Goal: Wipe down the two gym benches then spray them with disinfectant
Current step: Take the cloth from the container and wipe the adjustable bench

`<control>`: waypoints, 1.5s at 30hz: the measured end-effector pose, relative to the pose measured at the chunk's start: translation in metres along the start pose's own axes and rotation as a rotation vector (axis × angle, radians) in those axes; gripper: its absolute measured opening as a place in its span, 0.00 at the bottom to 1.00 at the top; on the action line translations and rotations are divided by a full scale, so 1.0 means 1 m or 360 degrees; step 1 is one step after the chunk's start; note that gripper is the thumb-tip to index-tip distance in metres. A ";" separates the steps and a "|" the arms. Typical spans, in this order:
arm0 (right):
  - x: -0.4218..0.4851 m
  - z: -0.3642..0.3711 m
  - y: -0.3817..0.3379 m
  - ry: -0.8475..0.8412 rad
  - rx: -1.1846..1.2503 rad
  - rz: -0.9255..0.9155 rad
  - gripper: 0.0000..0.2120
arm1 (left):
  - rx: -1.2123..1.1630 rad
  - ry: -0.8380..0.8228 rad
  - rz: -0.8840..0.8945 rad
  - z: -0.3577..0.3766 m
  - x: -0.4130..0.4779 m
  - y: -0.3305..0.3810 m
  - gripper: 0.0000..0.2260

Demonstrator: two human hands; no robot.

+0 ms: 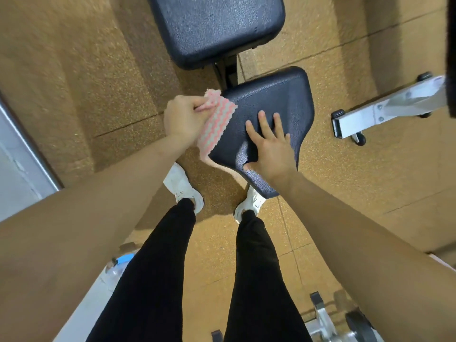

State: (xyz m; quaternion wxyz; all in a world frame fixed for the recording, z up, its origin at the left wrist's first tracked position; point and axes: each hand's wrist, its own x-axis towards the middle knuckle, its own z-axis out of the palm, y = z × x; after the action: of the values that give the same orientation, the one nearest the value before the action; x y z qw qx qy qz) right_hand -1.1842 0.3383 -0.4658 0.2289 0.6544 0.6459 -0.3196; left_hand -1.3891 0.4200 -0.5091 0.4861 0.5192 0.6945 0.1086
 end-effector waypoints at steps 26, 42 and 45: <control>0.143 -0.132 -0.087 0.0901 0.1745 0.0530 0.05 | -0.0183 0.0028 0.0147 -0.128 0.096 0.080 0.27; 0.208 -0.110 -0.135 0.0751 0.0467 0.0295 0.33 | 0.1063 -0.0191 0.0901 -0.174 0.224 0.064 0.32; 0.209 -0.095 -0.160 0.0792 0.0378 0.0407 0.33 | 0.1213 -0.0232 0.0979 -0.179 0.236 0.064 0.32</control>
State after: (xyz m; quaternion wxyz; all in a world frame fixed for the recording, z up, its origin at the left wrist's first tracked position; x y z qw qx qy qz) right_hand -1.3396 0.5616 -0.5310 0.0239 0.8108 0.5526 -0.1914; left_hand -1.4881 0.7070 -0.5097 0.2543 0.8473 0.4635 -0.0513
